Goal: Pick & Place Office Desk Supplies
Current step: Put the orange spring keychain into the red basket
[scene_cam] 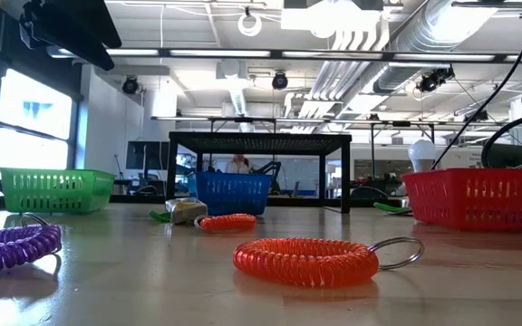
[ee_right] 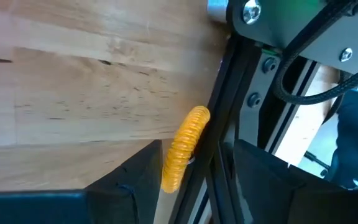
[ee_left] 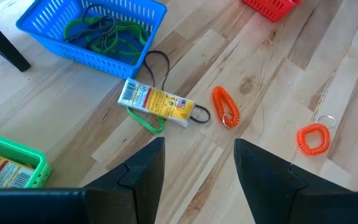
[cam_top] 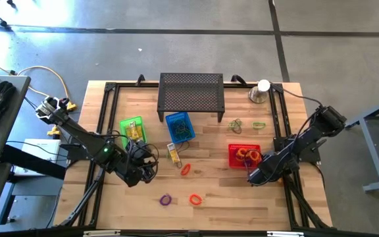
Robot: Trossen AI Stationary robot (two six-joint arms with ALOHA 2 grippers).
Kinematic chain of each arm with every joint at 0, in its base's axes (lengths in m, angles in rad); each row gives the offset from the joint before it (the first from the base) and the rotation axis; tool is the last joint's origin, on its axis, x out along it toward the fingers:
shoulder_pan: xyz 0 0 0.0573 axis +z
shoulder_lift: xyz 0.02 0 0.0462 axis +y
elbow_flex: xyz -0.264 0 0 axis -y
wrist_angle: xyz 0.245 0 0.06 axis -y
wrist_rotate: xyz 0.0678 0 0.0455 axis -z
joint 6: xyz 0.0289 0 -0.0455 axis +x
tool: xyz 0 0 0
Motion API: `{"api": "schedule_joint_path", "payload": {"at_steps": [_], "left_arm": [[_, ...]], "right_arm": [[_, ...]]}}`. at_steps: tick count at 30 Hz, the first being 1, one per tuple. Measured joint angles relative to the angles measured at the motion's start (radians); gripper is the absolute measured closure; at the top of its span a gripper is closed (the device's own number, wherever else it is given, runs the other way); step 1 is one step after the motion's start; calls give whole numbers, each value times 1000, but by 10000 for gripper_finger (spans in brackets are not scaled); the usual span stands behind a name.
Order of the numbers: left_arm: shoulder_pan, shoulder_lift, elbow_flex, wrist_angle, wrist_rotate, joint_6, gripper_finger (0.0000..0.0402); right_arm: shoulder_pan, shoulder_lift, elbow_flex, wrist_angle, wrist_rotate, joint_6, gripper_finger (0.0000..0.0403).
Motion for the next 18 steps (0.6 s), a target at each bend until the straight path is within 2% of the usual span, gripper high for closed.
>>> {"api": "schedule_joint_path", "payload": {"at_steps": [5,15,18], "left_arm": [[0,0,0,0,0,0,215],[0,0,0,0,0,0,215],[0,0,0,0,0,0,215]], "right_arm": [[1,0,0,-3,5,0,239],[1,0,0,-6,2,0,375],[1,0,0,-5,-1,-15,388]]}}
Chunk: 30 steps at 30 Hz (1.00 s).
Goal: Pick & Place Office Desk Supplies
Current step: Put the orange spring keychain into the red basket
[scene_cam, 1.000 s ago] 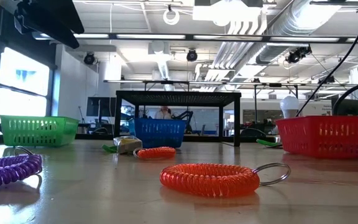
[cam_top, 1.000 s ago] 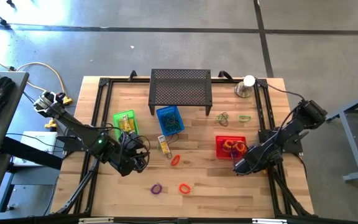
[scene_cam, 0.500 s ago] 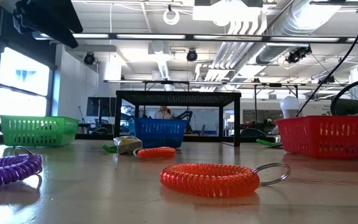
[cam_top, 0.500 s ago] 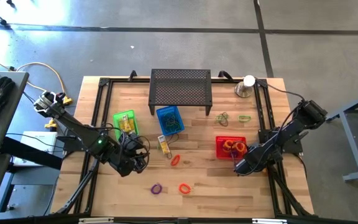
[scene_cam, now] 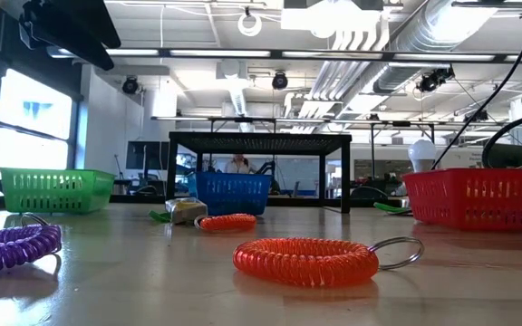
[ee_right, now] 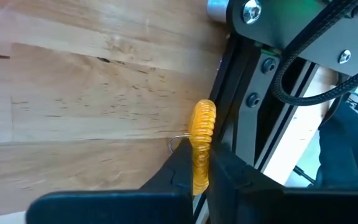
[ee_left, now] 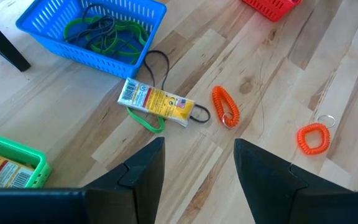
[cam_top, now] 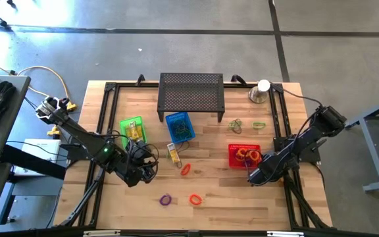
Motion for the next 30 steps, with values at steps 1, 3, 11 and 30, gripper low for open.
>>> {"api": "schedule_joint_path", "payload": {"at_steps": [1,3,11,30], "left_arm": [[0,0,0,0,0,0,215],[0,0,0,0,0,0,215],[0,0,0,0,0,0,215],[0,0,0,0,0,0,215]], "right_arm": [[0,0,0,0,1,-6,387],[0,0,0,-4,1,-14,387],[-1,0,79,-122,8,-64,390],[72,-1,608,-341,446,-257,390]]}}
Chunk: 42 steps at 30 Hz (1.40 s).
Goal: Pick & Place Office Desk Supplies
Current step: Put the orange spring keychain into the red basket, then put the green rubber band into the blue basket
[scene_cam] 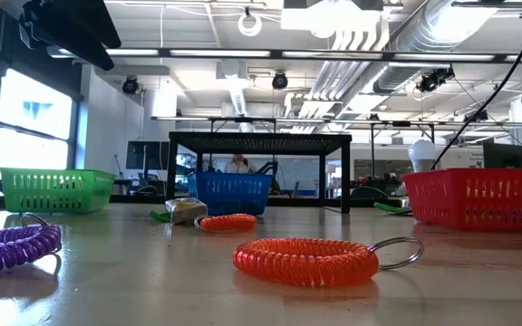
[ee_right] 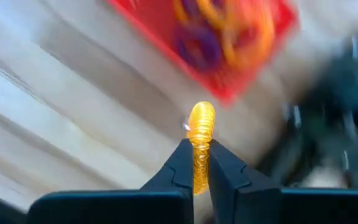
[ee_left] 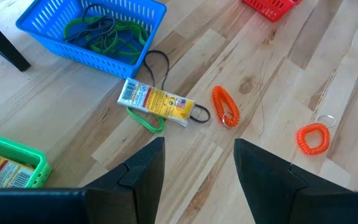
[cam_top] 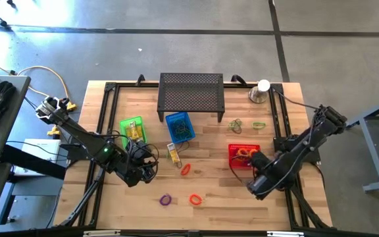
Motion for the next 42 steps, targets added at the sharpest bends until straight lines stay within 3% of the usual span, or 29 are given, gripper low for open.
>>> {"api": "schedule_joint_path", "payload": {"at_steps": [3,9,15,25,34,42], "left_arm": [[0,0,0,0,0,-1,215],[0,0,0,3,0,-1,215],[0,0,0,4,0,19,215],[0,0,0,4,0,22,215],[0,0,0,4,0,18,215],[0,0,-1,43,0,17,215]], "right_arm": [[-17,0,0,21,157,-83,390],[-104,0,-73,104,248,-198,390],[-185,0,-181,328,248,-331,390],[-259,1,-304,404,233,-328,371],[-264,1,-290,399,242,-381,268],[-278,0,-133,233,246,-491,267]]}}
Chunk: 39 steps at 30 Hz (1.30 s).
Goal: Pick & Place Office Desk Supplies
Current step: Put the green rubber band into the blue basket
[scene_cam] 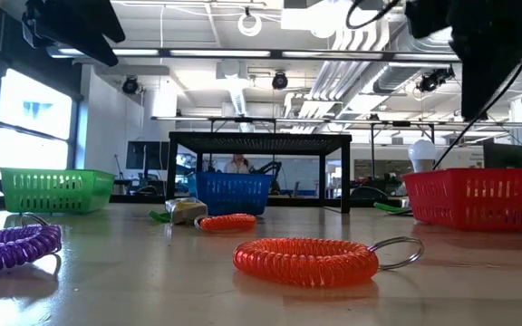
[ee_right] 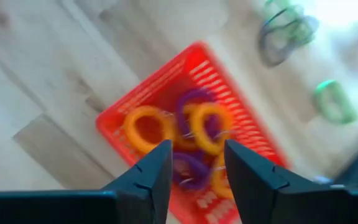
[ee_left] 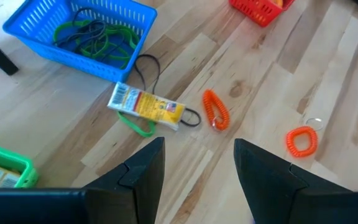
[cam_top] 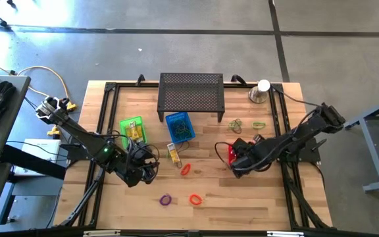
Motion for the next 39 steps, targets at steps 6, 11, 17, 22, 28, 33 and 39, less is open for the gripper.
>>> {"api": "schedule_joint_path", "payload": {"at_steps": [6,11,17,22,28,33,39], "left_arm": [[0,0,0,31,0,-2,215],[-2,0,0,49,0,-2,215],[-12,0,-1,47,0,5,215],[-22,0,-2,47,2,43,215],[-28,0,-2,47,0,61,215],[-29,0,-2,47,1,61,215],[-28,26,-2,47,0,61,215]], "right_arm": [[-109,0,128,-140,67,-108,282],[-339,-13,131,-106,28,-321,280],[-555,-12,51,113,-100,-614,279],[-622,-12,-23,233,-162,-832,279],[-684,-11,-111,345,-208,-959,279],[-731,-11,-153,448,-235,-951,278],[-753,-9,-178,486,-251,-947,240]]}}
